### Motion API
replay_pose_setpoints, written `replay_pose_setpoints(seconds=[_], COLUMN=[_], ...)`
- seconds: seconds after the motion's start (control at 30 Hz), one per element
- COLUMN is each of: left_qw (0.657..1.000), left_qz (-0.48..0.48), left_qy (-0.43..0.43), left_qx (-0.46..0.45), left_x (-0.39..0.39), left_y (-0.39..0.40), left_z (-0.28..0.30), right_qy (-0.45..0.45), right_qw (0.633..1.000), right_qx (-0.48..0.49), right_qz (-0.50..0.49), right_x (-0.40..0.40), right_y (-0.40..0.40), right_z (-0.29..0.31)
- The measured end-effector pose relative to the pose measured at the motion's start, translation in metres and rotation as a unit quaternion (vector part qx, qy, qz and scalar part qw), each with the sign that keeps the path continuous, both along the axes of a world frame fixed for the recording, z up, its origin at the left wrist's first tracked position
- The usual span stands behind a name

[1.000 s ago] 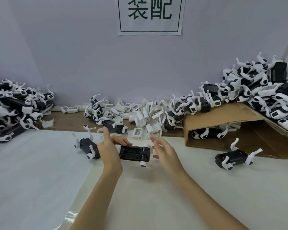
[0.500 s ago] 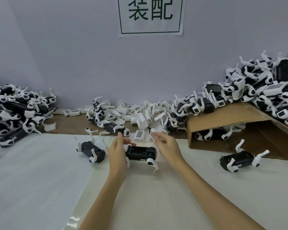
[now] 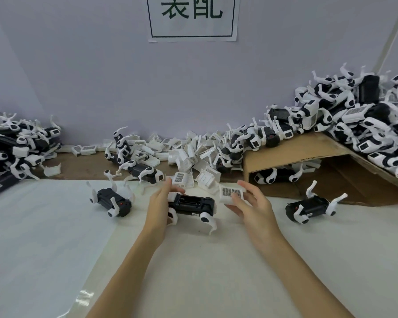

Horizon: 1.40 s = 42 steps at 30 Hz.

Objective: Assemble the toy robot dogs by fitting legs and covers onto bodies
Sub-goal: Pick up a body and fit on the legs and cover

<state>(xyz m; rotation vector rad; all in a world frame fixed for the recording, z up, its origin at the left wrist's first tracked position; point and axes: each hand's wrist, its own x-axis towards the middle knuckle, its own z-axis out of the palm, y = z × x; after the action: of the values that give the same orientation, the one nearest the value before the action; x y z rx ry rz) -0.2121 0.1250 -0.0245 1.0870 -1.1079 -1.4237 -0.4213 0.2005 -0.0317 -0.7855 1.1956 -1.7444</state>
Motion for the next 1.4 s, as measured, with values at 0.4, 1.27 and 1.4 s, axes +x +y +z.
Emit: replay_pose_setpoints(seconds=[0.4,1.27,1.4], left_qw=[0.988,0.971,0.973], left_qz=[-0.055,-0.025,-0.020], left_qy=[-0.100,-0.118,-0.109], left_qx=[-0.103,-0.206,-0.202], left_x=[-0.015,-0.043,-0.043], left_y=[0.014,0.044,0.044], left_z=[0.000,0.009,0.010], right_qy=[-0.082,0.412,0.422], right_qw=[0.992,0.906,0.901], right_qx=[0.008,-0.093,-0.073], right_qz=[0.092,-0.014,0.068], right_x=[0.003,0.026,0.024], right_y=[0.008,0.023,0.028], right_z=[0.014,0.016,0.015])
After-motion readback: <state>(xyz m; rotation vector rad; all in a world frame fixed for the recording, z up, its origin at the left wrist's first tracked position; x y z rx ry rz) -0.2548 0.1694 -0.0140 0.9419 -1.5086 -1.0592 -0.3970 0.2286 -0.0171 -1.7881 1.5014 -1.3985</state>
